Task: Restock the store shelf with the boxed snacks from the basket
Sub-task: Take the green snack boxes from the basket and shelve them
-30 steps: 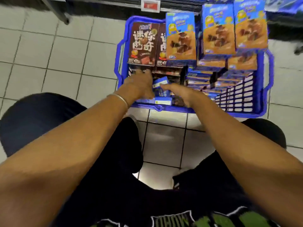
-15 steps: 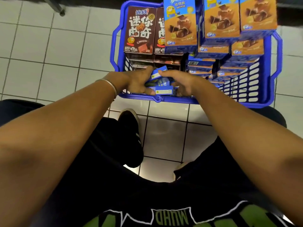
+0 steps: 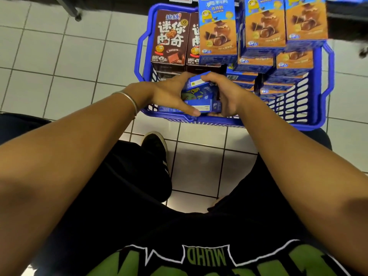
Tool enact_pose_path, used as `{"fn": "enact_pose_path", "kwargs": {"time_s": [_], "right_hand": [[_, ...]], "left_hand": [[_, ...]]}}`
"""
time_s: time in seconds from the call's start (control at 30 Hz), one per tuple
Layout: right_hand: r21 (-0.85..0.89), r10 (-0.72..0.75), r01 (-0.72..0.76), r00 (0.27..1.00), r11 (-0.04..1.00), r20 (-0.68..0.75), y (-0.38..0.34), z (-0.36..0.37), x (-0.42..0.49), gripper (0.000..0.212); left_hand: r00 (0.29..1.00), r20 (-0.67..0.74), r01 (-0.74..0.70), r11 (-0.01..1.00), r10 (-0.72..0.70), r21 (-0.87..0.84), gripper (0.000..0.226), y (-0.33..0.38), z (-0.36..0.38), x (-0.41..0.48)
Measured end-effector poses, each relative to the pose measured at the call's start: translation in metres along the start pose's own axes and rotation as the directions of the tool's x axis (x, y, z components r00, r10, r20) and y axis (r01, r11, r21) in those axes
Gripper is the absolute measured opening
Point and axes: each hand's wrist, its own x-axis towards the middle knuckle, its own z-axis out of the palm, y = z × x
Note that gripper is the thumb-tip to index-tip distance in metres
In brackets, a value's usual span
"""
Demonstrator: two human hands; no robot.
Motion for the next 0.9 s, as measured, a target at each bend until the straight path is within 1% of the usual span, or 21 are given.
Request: {"fn": "enact_pose_path", "kwargs": {"time_s": [0.03, 0.1, 0.13, 0.2, 0.3, 0.37, 0.43, 0.5, 0.57, 0.63, 0.7, 0.77, 0.8, 0.83, 0.9], "right_hand": [[0.010, 0.008, -0.008, 1.000, 1.000, -0.025, -0.001, 0.001, -0.003, 0.049], [0.018, 0.008, -0.006, 0.997, 1.000, -0.080, 0.000, 0.003, -0.008, 0.050], [0.011, -0.001, 0.002, 0.995, 1.000, -0.098, 0.000, 0.003, -0.009, 0.053], [-0.005, -0.021, 0.021, 0.992, 1.000, -0.123, 0.002, 0.002, -0.011, 0.057], [0.040, -0.047, 0.052, 0.991, 0.998, -0.126, 0.001, 0.001, -0.015, 0.064], [0.089, -0.071, 0.083, 0.989, 0.993, -0.130, -0.001, -0.001, -0.018, 0.071], [0.102, -0.099, 0.113, 0.986, 0.988, -0.137, -0.003, -0.002, -0.022, 0.073], [0.098, -0.119, 0.133, 0.983, 0.986, -0.137, -0.003, -0.002, -0.025, 0.071], [0.119, -0.128, 0.143, 0.984, 0.983, -0.123, -0.003, 0.000, -0.027, 0.068], [0.146, -0.124, 0.141, 0.985, 0.979, -0.116, -0.003, 0.000, -0.028, 0.073], [0.147, -0.080, 0.097, 0.990, 0.984, -0.119, -0.004, -0.002, -0.028, 0.086], [0.123, -0.018, 0.034, 0.992, 0.992, -0.127, -0.002, -0.007, -0.027, 0.096], [0.109, -0.011, 0.025, 0.991, 0.994, -0.136, -0.001, -0.009, -0.027, 0.095], [0.100, -0.018, 0.033, 0.990, 0.994, -0.142, 0.000, -0.012, -0.027, 0.088], [0.046, -0.064, 0.074, 0.983, 0.996, -0.173, 0.004, -0.011, -0.027, 0.060]], "left_hand": [[0.999, -0.039, -0.026, 0.999, 0.028, 0.039, 0.114, 0.000, 0.001, -0.002], [0.988, -0.134, -0.059, 0.983, 0.083, 0.171, 0.097, -0.002, 0.005, -0.004], [0.979, -0.171, -0.064, 0.967, 0.109, 0.248, 0.088, -0.003, 0.007, -0.006], [0.963, -0.218, -0.072, 0.929, 0.160, 0.363, 0.080, -0.005, 0.012, -0.011], [0.925, -0.299, -0.096, 0.906, 0.234, 0.412, 0.075, -0.002, 0.014, -0.018], [0.906, -0.324, -0.116, 0.895, 0.274, 0.431, 0.076, 0.001, 0.010, -0.019], [0.908, -0.308, -0.137, 0.898, 0.282, 0.419, 0.075, 0.004, 0.008, -0.019], [0.915, -0.293, -0.147, 0.905, 0.277, 0.398, 0.077, 0.003, 0.008, -0.018], [0.923, -0.286, -0.125, 0.903, 0.257, 0.410, 0.088, 0.001, 0.009, -0.017], [0.939, -0.261, -0.092, 0.897, 0.222, 0.431, 0.094, -0.004, 0.010, -0.017], [0.946, -0.263, -0.083, 0.923, 0.191, 0.376, 0.085, -0.008, 0.011, -0.016], [0.939, -0.295, -0.098, 0.960, 0.176, 0.261, 0.076, -0.009, 0.010, -0.017], [0.938, -0.302, -0.106, 0.970, 0.170, 0.218, 0.074, -0.008, 0.009, -0.017], [0.940, -0.301, -0.110, 0.977, 0.163, 0.185, 0.074, -0.007, 0.007, -0.018], [0.944, -0.298, -0.113, 0.986, 0.144, 0.120, 0.072, -0.004, 0.004, -0.019]]}}
